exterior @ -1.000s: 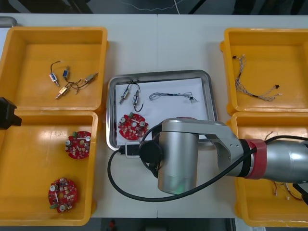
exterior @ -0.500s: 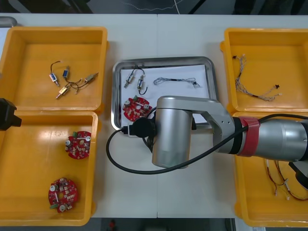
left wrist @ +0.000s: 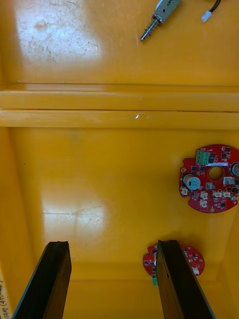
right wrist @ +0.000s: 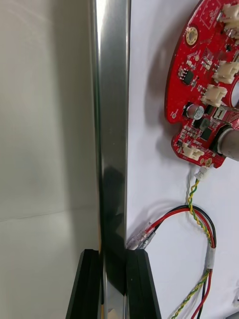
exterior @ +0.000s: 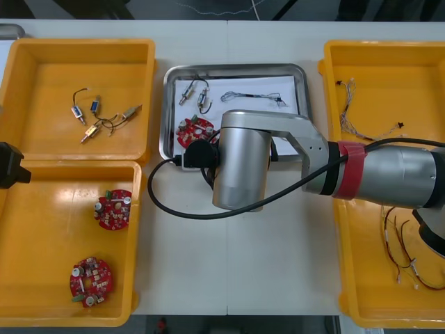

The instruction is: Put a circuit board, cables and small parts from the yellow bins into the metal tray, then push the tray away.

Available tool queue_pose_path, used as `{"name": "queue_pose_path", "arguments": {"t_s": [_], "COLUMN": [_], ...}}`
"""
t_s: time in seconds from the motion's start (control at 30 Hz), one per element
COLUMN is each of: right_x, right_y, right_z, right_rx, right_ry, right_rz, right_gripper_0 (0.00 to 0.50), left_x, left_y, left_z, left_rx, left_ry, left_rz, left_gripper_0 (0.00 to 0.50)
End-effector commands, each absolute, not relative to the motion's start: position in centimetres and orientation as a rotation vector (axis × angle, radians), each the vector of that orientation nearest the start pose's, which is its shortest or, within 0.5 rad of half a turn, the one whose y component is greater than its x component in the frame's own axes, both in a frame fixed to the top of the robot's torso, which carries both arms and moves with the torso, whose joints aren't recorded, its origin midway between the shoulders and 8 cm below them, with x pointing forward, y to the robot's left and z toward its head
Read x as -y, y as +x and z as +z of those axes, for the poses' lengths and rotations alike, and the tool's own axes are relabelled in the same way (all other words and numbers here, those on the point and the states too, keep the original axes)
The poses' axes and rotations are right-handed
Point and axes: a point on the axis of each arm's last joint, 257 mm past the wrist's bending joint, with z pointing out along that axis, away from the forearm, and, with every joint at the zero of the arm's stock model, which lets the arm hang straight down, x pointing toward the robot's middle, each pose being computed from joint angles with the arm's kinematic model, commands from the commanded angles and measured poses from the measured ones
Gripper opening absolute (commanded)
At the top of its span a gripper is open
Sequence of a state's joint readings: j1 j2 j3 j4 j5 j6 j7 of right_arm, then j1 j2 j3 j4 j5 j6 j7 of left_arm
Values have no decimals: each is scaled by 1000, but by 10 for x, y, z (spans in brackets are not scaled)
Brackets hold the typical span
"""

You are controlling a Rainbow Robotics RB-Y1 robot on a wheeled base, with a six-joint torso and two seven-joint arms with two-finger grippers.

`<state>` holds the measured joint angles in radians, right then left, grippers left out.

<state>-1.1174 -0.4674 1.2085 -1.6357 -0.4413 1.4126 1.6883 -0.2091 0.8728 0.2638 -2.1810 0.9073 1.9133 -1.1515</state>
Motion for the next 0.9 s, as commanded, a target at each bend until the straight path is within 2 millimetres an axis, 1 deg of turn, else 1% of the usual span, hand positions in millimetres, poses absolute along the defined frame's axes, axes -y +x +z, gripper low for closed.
{"name": "queue_pose_path", "arguments": {"t_s": [0.03,0.13,0.2,0.4,0.47,0.63,0.77,0.87,0.9], "right_x": [-10,-12,-16,-19,-20,-21,-22,-25,-24], "right_y": [526,533,541,559,566,577,587,589,593], "right_z": [-198,-192,-188,-180,-173,-167,-159,-157,-156], "right_rx": [-1692,-1688,-1674,-1650,-1636,-1618,-1611,-1604,-1600], "right_ry": [-1769,-1753,-1739,-1711,-1704,-1690,-1666,-1659,-1653], "right_rz": [-724,-722,-716,-698,-706,-707,-695,-684,-679], "right_gripper_0": [0,0,0,0,0,0,0,0,0], "left_x": [-389,-389,-389,-389,-389,-389,-389,-389,-389], "left_y": [373,373,373,373,373,373,373,373,373], "left_z": [-133,-133,-133,-133,-133,-133,-133,-133,-133], "left_rx": [-2664,-2664,-2664,-2664,-2664,-2664,-2664,-2664,-2664], "left_ry": [17,17,17,17,17,17,17,17,17], "left_rz": [127,127,127,127,127,127,127,127,127], "left_gripper_0": [500,500,500,500,500,500,500,500,500]}}
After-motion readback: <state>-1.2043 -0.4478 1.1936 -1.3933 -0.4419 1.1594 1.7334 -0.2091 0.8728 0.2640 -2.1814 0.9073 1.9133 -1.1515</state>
